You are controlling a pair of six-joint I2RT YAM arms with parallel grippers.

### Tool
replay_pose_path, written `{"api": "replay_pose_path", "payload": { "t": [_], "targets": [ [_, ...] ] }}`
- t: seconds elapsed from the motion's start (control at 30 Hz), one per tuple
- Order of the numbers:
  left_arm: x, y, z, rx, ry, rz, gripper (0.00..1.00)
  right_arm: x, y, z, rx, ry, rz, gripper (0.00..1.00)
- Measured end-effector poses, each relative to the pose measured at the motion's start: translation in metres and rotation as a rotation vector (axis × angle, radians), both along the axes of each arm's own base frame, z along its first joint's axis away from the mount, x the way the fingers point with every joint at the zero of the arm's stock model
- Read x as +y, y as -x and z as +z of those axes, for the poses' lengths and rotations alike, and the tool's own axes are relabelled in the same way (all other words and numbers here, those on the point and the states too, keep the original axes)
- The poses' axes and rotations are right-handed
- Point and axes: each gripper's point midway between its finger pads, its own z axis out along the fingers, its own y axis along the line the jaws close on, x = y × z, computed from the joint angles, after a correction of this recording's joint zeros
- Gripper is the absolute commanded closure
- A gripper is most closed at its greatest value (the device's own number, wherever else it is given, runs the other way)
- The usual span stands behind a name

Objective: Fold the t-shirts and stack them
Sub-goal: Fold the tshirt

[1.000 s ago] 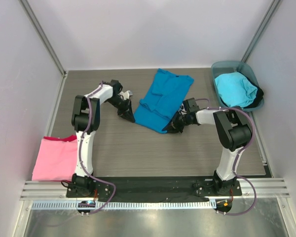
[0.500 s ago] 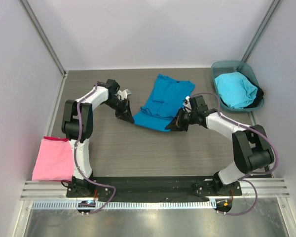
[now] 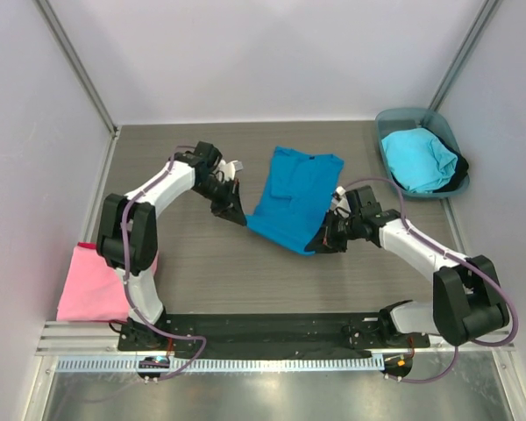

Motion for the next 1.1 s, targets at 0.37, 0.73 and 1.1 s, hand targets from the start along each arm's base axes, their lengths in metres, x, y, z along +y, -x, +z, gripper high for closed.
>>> {"api": "replay_pose_path", "payload": {
  "t": [0.37, 0.73, 1.1],
  "targets": [
    [-0.015, -0.049, 0.030, -0.128, 0.022, -0.004, 1.00, -0.016, -0.045, 0.012, -0.040, -0.051, -0.091, 0.99],
    [-0.052, -0.157, 0.029, -0.323, 0.066, -0.033, 1.00, -0.050, -0.138, 0.017, -0.128, -0.082, -0.219, 0.99],
    [-0.076, -0.221, 0.032, -0.489, 0.126, 0.013, 1.00, -0.074, -0.197, 0.017, -0.214, -0.090, -0.283, 0.99]
  ]
}}
